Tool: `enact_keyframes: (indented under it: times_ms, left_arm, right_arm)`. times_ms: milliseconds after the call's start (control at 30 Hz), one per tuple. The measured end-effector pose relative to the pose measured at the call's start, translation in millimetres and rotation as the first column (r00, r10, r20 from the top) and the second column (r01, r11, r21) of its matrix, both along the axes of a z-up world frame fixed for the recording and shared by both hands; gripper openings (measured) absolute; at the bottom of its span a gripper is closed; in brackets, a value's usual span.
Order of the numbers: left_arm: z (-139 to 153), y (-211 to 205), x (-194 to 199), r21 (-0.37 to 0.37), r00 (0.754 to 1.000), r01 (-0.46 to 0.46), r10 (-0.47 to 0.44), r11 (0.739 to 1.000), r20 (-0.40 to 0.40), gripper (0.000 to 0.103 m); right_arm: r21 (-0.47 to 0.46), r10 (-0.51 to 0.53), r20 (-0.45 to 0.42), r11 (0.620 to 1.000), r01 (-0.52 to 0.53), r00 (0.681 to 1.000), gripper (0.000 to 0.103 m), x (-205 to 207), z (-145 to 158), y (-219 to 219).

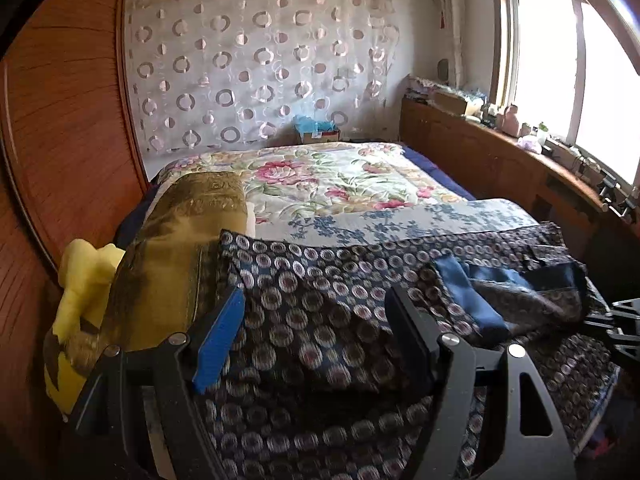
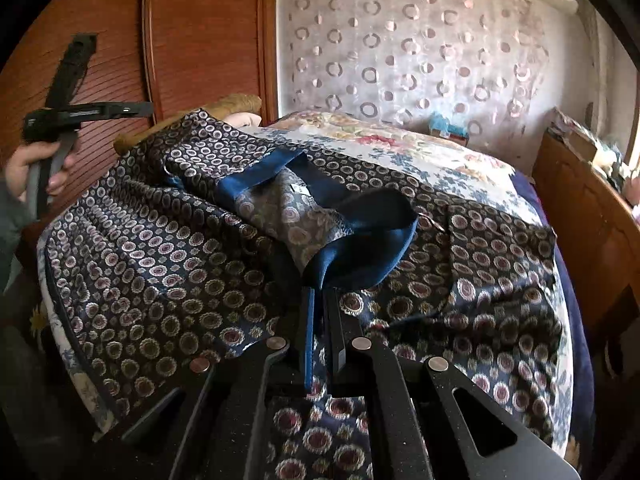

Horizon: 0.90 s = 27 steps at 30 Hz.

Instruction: Fold small clothes

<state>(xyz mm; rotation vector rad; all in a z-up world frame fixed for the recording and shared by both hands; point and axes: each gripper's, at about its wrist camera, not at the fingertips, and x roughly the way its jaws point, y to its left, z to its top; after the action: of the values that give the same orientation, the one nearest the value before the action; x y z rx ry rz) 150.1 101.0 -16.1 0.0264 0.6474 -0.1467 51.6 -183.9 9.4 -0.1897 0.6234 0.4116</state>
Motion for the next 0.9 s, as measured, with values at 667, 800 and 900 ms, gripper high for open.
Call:
enact_keyframes:
  times_ms: [667,800,900]
  left_arm:
    - [-39,11,16,0.071,0.994,-0.021,0.029,0.997,-0.109,0.002]
    - [-34,24,-23,0.036,0.997,-0.038,0.04,0.999,-0.06,0.002]
    - [-36,34,-51,0.009,0.999,-0.045,0.045,0.999,-0.029,0.002]
  right_arm:
    - [0.106,-0.065,0.034,0.992,0.061,0.997,0.058,21,76,-17]
    - [0.091,-0.041,-0.031,0.995,0.044,0.999,0.058,57,73,0]
    - [0.069,-0.024,-0.062,0.997,0.029,0.998,0.058,73,76,13]
